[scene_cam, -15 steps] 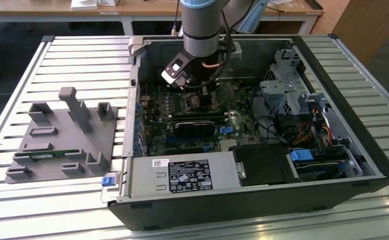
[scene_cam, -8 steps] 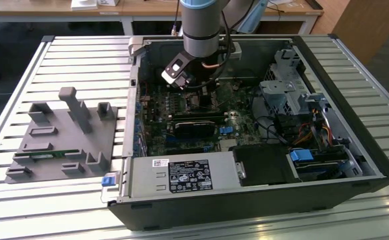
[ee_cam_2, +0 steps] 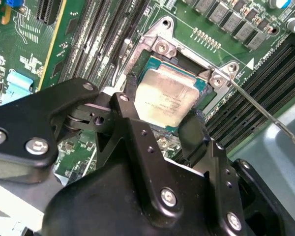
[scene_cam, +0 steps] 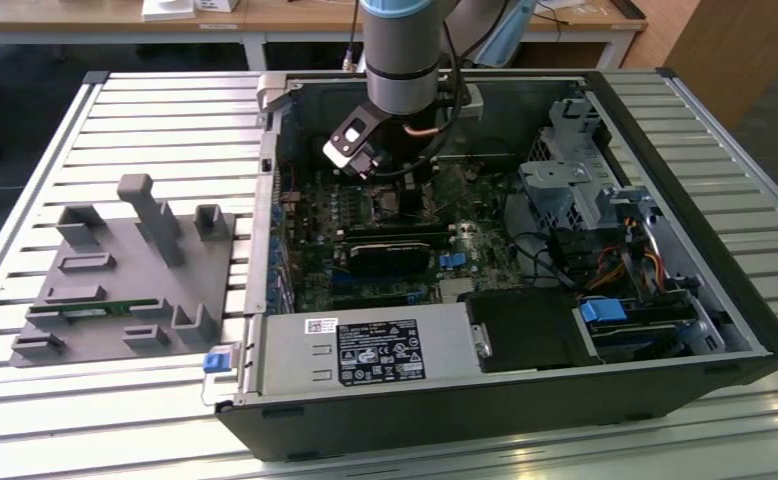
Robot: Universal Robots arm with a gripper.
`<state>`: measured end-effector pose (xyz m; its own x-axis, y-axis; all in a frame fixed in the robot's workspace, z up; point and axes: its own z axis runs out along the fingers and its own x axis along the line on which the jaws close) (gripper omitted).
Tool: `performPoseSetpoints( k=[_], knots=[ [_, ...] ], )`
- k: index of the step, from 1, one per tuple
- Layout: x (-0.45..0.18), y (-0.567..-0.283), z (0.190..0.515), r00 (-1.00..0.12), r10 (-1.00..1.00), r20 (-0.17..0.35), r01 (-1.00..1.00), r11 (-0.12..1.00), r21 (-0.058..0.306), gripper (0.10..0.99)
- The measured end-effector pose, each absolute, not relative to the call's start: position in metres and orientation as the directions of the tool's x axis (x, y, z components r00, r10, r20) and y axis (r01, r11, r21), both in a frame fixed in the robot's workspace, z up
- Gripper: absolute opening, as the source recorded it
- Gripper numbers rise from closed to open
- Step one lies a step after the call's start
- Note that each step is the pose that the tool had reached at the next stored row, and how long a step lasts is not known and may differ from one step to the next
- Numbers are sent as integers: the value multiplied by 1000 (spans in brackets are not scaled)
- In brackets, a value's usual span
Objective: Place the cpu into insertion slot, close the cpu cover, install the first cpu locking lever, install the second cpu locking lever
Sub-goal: 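Place the cpu into insertion slot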
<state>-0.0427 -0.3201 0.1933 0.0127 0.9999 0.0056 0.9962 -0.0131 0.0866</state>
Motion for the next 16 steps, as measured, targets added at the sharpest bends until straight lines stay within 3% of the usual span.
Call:
performPoseSetpoints(
  k=[1,9,11,12,16],
  knots=[
    [-43,-320,193,13,1000,5,996,-13,87,612],
    [-43,-320,193,13,1000,4,996,-13,87,612],
    [-43,-320,193,13,1000,3,996,-13,87,596],
    [-43,-320,193,13,1000,3,996,-13,87,533],
    [-43,-320,194,13,1000,4,996,-14,87,533]
  ],
)
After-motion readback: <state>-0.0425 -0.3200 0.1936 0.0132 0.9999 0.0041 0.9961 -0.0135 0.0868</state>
